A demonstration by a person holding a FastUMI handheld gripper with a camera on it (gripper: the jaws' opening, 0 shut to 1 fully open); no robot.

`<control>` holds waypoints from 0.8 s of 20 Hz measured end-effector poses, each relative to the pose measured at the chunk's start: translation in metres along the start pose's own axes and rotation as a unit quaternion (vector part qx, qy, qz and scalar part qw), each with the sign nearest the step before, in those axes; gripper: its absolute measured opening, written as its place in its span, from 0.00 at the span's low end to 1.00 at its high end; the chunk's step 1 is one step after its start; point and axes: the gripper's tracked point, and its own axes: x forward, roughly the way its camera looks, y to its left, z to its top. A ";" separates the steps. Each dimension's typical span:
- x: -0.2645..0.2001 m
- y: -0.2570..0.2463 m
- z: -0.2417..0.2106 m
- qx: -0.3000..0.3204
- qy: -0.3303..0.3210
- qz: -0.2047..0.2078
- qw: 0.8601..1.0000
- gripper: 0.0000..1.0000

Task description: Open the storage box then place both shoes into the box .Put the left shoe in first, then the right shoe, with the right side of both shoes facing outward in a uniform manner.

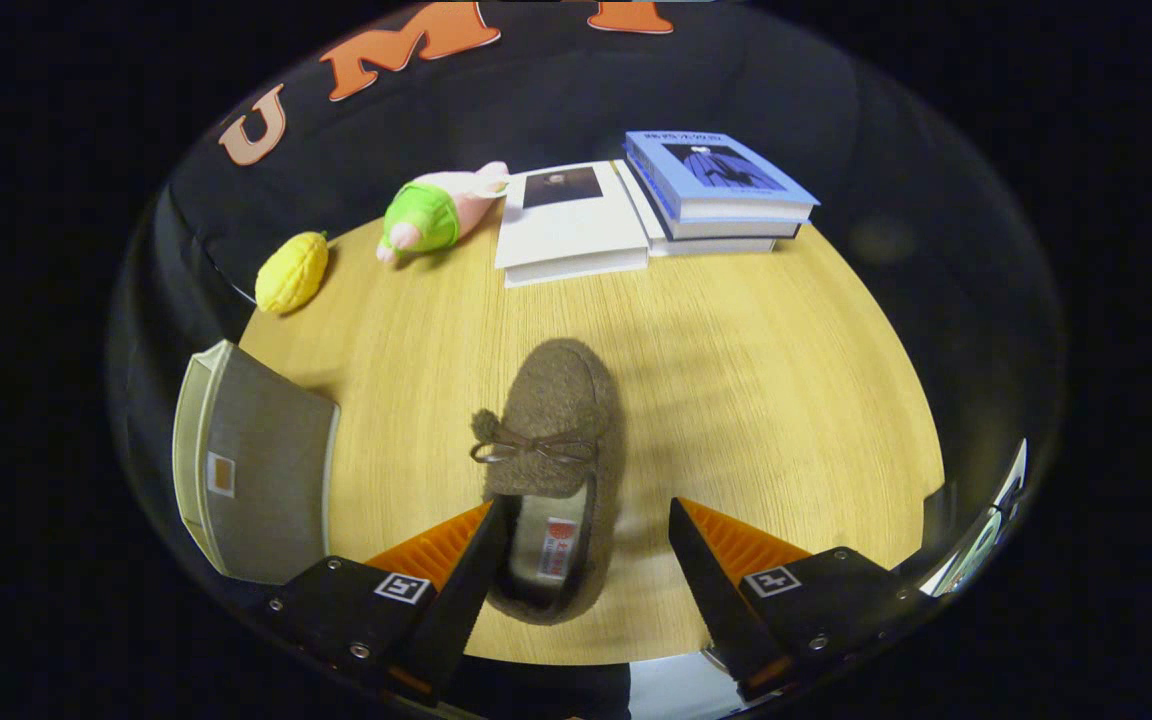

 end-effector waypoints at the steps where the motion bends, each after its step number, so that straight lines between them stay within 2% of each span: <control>1: 0.009 0.000 -0.003 -0.005 0.005 -0.001 1.000 0.97; 5: 0.036 -0.004 0.001 -0.040 -0.003 -0.017 0.999 0.89; 9: 0.057 -0.006 0.011 -0.032 -0.012 -0.014 0.999 0.66; 11: 0.064 -0.002 0.013 -0.014 -0.016 -0.001 1.000 0.47; 12: 0.065 -0.004 0.014 -0.010 -0.019 -0.006 1.000 0.38; 13: 0.066 -0.007 0.016 -0.008 -0.026 -0.015 1.000 0.33; 14: 0.067 -0.011 0.019 -0.001 -0.033 -0.022 0.999 0.21; 16: 0.066 -0.013 0.016 0.022 -0.031 -0.021 0.999 0.06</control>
